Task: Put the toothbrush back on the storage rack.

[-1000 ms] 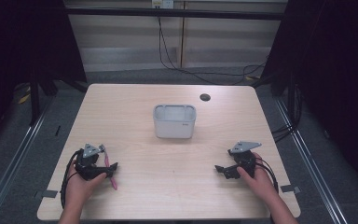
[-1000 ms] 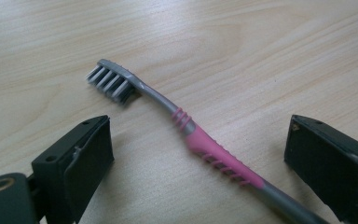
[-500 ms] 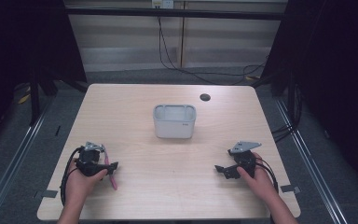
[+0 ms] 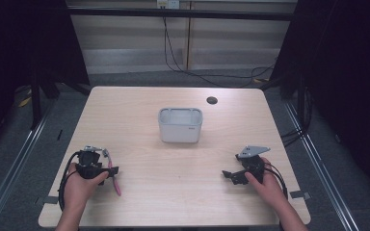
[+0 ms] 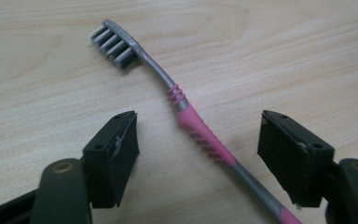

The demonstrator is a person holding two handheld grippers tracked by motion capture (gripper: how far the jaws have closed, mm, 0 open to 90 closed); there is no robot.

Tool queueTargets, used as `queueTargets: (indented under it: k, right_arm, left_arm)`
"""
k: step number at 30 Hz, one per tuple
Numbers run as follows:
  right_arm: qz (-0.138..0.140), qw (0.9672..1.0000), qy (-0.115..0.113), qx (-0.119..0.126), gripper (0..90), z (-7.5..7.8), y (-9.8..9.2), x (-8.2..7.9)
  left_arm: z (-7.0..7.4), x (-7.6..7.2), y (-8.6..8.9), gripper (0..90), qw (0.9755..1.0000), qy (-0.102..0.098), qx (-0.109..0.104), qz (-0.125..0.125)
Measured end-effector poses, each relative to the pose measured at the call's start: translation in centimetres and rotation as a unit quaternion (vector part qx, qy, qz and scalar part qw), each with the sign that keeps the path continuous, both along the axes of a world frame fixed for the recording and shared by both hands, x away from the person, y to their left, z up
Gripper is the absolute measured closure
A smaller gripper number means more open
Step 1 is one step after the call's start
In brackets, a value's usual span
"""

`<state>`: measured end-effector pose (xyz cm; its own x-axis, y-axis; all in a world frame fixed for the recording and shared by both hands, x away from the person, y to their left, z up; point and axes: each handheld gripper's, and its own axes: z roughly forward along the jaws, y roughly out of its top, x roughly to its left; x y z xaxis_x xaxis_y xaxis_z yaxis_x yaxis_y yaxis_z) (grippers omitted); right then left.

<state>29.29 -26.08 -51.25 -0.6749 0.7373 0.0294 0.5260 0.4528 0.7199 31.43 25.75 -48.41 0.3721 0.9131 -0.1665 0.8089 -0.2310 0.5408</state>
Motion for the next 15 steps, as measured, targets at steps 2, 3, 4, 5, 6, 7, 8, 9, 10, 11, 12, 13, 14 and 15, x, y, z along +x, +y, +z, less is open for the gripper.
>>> queueTargets:
  k: [2, 3, 4, 5, 6, 7, 8, 9, 10, 11, 12, 13, 14, 15]
  right_arm:
    - [0.0, 1.0, 0.0, 0.0, 11.0, 0.0, 0.0, 0.0]
    - [-0.001, 1.0, 0.001, 0.0, 11.0, 0.0, 0.01, -0.01]
    - [-0.001, 1.0, 0.001, 0.0, 11.0, 0.0, 0.01, -0.01]
    - [0.0, 1.0, 0.0, 0.0, 11.0, 0.0, 0.0, -0.01]
    - [0.0, 1.0, 0.0, 0.0, 11.0, 0.0, 0.0, -0.01]
    - [0.0, 1.0, 0.0, 0.0, 11.0, 0.0, 0.0, -0.01]
    - [0.0, 1.0, 0.0, 0.0, 11.0, 0.0, 0.0, -0.01]
    - [0.0, 1.0, 0.0, 0.0, 11.0, 0.0, 0.0, -0.01]
    - [0.0, 1.0, 0.0, 0.0, 11.0, 0.0, 0.0, -0.01]
    - [0.0, 1.0, 0.0, 0.0, 11.0, 0.0, 0.0, -0.01]
    - [0.0, 1.0, 0.0, 0.0, 11.0, 0.0, 0.0, -0.01]
    - [0.0, 1.0, 0.0, 0.0, 11.0, 0.0, 0.0, -0.01]
    - [0.0, 1.0, 0.0, 0.0, 11.0, 0.0, 0.0, -0.01]
    - [0.0, 1.0, 0.0, 0.0, 11.0, 0.0, 0.0, -0.01]
  left_arm:
    - [0.11, 0.07, -0.03, 32.7, 0.9999, 0.009, -0.007, 0.002]
    - [0.16, 0.08, -0.04, 33.4, 0.9999, 0.012, -0.007, 0.003]
    - [0.16, 0.08, -0.04, 34.7, 0.9999, 0.012, -0.007, 0.003]
    - [0.24, 0.13, -0.06, 35.6, 0.9998, 0.017, -0.008, 0.005]
    - [0.25, 0.14, -0.15, 36.3, 0.9997, 0.018, -0.011, 0.014]
    - [0.25, 0.14, -0.15, 37.0, 0.9997, 0.018, -0.011, 0.014]
    - [0.38, 0.23, -0.12, 37.9, 0.9997, 0.021, -0.004, 0.011]
    - [0.38, 0.23, -0.12, 38.9, 0.9997, 0.021, -0.004, 0.011]
    - [0.57, 0.31, -0.26, 39.5, 0.9995, 0.026, 0.0, 0.017]
    - [0.66, 0.35, -0.37, 39.8, 0.9994, 0.029, 0.002, 0.021]
    - [0.75, 0.41, -0.39, 40.6, 0.9993, 0.033, 0.006, 0.019]
    - [0.75, 0.41, -0.39, 42.9, 0.9993, 0.033, 0.006, 0.019]
    - [0.83, 0.47, -0.49, 42.9, 0.9991, 0.035, 0.009, 0.02]
    - [0.89, 0.5, -0.57, 43.8, 0.9989, 0.04, 0.007, 0.025]
